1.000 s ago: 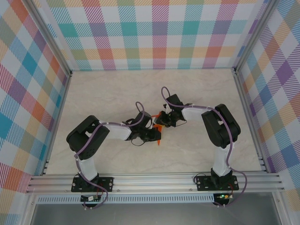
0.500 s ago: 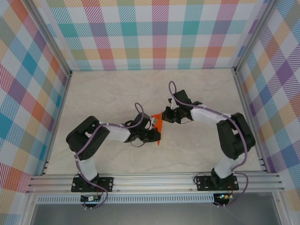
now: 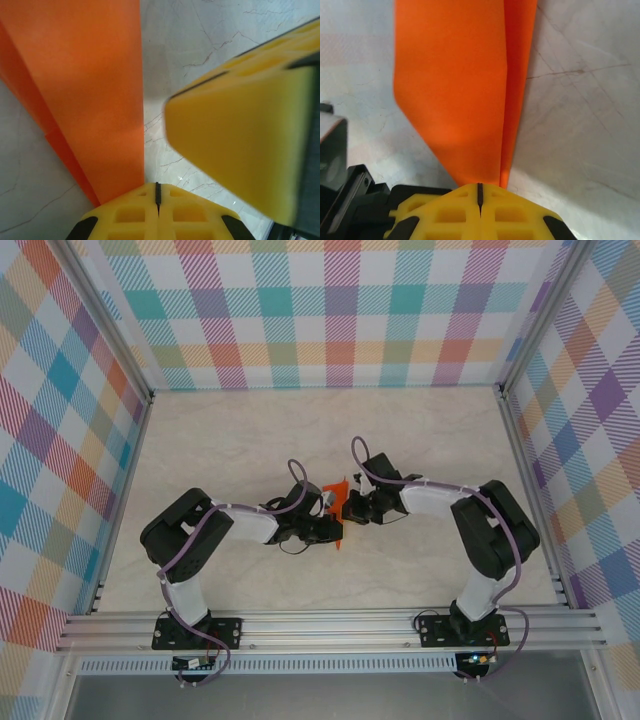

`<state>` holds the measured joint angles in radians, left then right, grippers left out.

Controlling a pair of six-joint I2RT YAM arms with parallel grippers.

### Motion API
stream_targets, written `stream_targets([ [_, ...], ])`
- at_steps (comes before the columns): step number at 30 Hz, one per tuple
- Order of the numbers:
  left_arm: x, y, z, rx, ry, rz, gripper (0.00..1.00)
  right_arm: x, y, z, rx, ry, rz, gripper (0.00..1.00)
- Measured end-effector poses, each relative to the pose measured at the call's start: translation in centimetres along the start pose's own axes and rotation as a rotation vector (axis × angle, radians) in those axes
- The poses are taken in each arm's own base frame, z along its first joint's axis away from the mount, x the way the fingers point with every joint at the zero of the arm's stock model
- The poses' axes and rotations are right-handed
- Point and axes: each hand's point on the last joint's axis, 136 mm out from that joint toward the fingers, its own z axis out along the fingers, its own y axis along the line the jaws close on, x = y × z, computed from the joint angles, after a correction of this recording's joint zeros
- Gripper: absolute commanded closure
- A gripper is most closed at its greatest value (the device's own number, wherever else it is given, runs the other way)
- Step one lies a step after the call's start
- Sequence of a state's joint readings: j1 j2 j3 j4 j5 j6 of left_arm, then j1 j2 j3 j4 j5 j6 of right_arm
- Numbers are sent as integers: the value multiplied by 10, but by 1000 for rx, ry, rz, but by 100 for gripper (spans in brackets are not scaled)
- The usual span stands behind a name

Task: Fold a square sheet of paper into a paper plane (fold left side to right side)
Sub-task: Fold the wing for the fifth time at the center of the table.

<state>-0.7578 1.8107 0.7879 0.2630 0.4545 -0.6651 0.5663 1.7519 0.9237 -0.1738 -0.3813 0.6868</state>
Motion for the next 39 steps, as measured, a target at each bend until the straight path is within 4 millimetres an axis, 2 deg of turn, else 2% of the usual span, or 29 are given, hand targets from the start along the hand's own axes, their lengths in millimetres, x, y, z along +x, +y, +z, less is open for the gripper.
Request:
stream_targets([
  [8,0,-1,0,-2,-1,2,100,-7,2,15,-22,11,5,100],
  [18,1,-1,0,-4,-3,4,100,-25,0,15,40,-41,-17,100],
  [22,0,-1,0,-5,-4,4,100,-27,-7,18,79,-43,-24,100],
  [33,1,0,0,-4,-7,5,100,-33,-9,16,153,-59,-71,100],
  [39,1,0,0,4,-15,0,100,-48,-12,14,173,-83,-80,100],
])
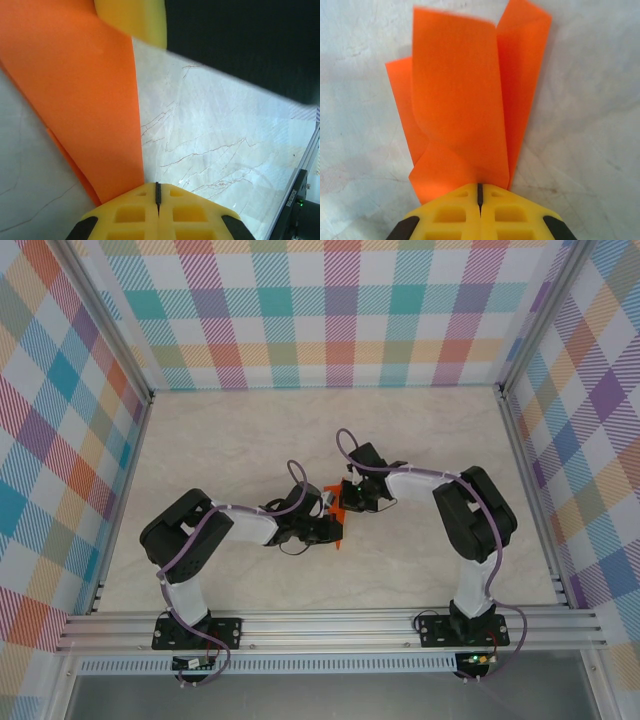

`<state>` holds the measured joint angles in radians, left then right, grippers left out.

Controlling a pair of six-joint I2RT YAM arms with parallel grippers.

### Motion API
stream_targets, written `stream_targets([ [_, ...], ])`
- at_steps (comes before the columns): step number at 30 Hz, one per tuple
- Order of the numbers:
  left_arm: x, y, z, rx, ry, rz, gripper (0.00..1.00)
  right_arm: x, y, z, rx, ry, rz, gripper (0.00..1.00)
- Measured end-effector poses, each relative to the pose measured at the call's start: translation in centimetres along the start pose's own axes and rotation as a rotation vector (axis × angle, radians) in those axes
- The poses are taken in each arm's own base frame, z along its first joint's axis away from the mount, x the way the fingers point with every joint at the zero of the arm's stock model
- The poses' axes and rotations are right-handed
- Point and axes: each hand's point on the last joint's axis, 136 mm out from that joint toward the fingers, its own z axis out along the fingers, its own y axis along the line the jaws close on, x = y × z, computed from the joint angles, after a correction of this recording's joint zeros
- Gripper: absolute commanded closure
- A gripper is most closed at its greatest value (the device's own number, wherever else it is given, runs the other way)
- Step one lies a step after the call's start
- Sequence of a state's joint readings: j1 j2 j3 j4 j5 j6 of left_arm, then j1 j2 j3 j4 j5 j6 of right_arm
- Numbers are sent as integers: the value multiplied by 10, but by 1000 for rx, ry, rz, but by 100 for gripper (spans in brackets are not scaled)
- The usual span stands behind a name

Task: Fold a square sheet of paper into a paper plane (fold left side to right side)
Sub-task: Fold the wing for the fifth time at the center of the table.

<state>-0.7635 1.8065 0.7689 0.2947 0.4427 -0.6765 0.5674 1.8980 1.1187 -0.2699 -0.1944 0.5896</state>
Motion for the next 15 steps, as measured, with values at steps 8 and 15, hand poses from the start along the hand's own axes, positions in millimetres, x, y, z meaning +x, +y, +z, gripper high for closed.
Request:
stream_targets([
  [8,-4,1,0,-2,-24,-4,100,-19,-4,3,-10,16,21,100],
  [15,-7,2,0,-11,-42,-2,100,-30,-5,4,-26,33,37,100],
])
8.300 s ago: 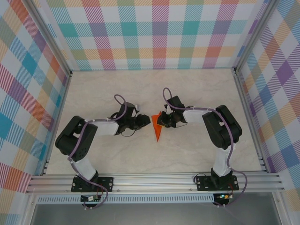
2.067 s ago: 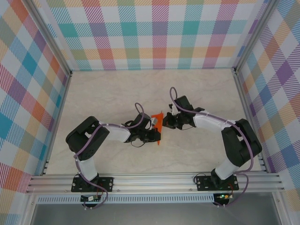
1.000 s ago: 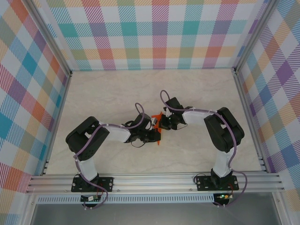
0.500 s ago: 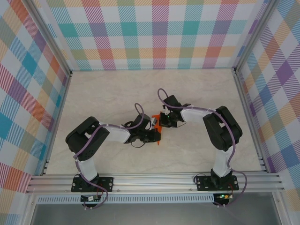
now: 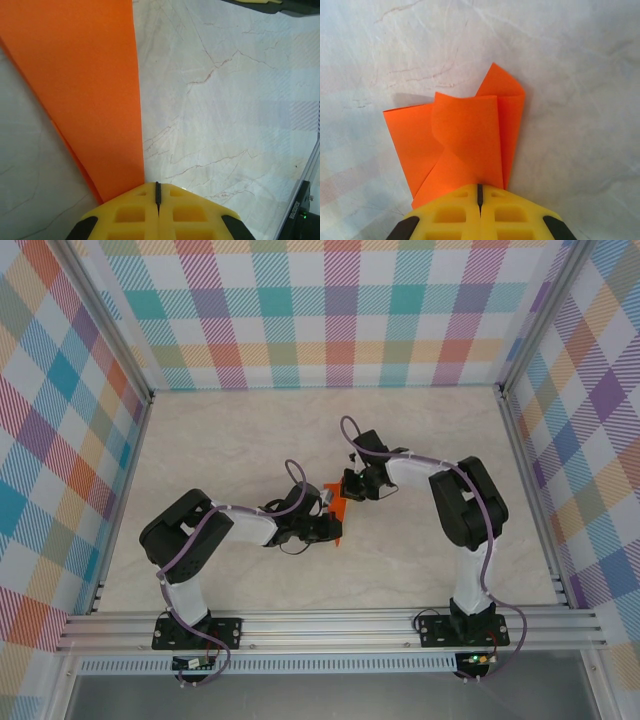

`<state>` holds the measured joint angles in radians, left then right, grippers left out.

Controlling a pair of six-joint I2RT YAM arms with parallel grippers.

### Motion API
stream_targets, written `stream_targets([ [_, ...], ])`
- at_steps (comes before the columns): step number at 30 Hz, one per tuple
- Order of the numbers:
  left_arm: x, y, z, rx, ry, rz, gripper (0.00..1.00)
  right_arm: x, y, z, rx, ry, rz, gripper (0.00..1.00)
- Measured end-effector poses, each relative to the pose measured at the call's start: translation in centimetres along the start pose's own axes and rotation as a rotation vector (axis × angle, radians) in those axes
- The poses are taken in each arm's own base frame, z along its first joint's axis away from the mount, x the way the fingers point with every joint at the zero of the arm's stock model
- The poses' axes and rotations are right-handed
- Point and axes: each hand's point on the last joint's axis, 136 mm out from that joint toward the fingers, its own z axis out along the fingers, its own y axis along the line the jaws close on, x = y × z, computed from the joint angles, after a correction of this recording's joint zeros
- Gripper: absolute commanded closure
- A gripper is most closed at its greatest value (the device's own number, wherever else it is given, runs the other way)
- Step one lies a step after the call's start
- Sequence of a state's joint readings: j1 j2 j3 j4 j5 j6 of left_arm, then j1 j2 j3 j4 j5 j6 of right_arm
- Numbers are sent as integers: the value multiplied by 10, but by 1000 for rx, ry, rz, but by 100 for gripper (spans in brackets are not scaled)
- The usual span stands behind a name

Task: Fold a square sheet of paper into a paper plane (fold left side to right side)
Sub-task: Fold the wing for the fifth time at the center of the table.

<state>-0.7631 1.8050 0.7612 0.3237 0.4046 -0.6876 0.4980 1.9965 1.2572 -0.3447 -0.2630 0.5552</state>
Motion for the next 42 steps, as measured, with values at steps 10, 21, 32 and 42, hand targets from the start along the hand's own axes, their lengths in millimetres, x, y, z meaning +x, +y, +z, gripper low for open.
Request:
stream_targets([
  [10,-3,2,-1,-7,-24,4,100,-15,-4,0,-19,20,19,100],
  [21,-6,4,-2,-17,-41,3,100,-31,-8,0,-41,44,42,100],
  [32,1,4,-4,-9,-22,-1,100,-79,-33,-9,-25,-71,78,100],
  [42,5,4,-6,-5,-8,-6,100,-85,-33,-29,-25,-128,56,100],
])
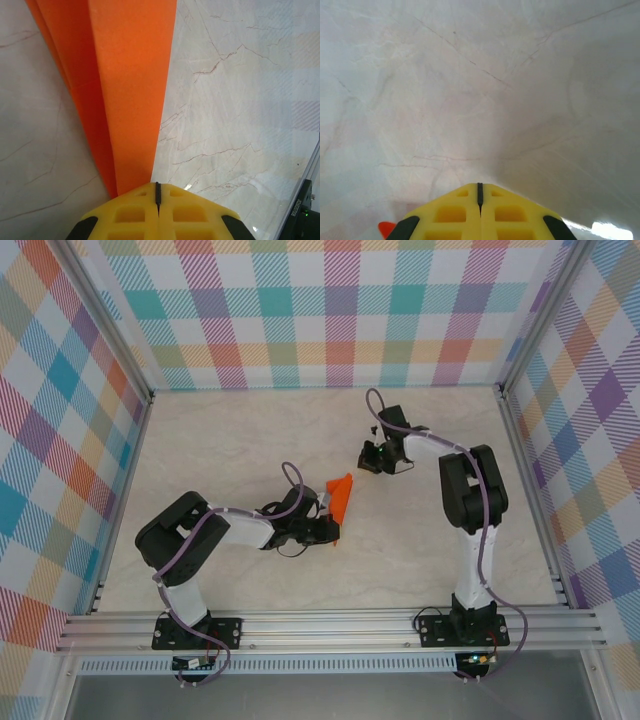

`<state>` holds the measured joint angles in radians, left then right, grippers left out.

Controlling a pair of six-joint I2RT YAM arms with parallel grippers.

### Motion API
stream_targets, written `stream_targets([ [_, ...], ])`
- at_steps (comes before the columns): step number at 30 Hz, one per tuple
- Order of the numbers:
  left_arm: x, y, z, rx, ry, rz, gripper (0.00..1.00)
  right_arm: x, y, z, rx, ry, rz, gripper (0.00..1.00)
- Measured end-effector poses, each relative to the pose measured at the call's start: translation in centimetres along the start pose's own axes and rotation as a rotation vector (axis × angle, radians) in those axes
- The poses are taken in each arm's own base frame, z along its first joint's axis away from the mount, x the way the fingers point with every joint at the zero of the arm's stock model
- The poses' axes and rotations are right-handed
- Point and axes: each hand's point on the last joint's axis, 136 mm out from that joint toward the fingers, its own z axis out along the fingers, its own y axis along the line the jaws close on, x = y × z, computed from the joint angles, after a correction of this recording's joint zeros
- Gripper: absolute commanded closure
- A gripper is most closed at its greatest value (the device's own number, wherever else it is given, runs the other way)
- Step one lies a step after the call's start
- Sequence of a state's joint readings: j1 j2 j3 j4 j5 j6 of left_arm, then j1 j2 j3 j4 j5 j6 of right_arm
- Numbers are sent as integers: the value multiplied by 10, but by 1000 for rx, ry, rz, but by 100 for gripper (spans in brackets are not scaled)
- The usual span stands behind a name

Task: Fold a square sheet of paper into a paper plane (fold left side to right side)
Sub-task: Fold the wing for the fifth time at the center of the table.

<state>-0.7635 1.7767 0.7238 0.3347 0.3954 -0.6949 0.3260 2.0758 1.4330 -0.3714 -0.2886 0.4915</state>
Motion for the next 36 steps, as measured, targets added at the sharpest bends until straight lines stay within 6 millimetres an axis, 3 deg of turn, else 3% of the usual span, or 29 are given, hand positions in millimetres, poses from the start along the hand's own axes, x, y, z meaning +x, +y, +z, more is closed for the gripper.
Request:
stream_targets([
  [4,0,0,0,-1,2,-1,100,19,15,-35,-48,-47,-30,100],
  [7,1,0,0,-2,7,-3,100,46,35,-48,-108,-56,-65,100],
  [12,2,1,-1,-3,11,-4,100,92,54,-31,-162,19,-96,100],
  [14,2,1,-1,-2,11,-4,100,100,58,-23,-180,44,-91,100],
  [22,4,0,-3,-5,15,-6,100,95,38,23,-119,100,-31,100],
  [27,16,2,-9,-13,35,-5,100,85,37,24,-74,85,-28,100],
  [36,51,1,-18,-14,85,8,100,84,37,25,-63,97,-34,100],
])
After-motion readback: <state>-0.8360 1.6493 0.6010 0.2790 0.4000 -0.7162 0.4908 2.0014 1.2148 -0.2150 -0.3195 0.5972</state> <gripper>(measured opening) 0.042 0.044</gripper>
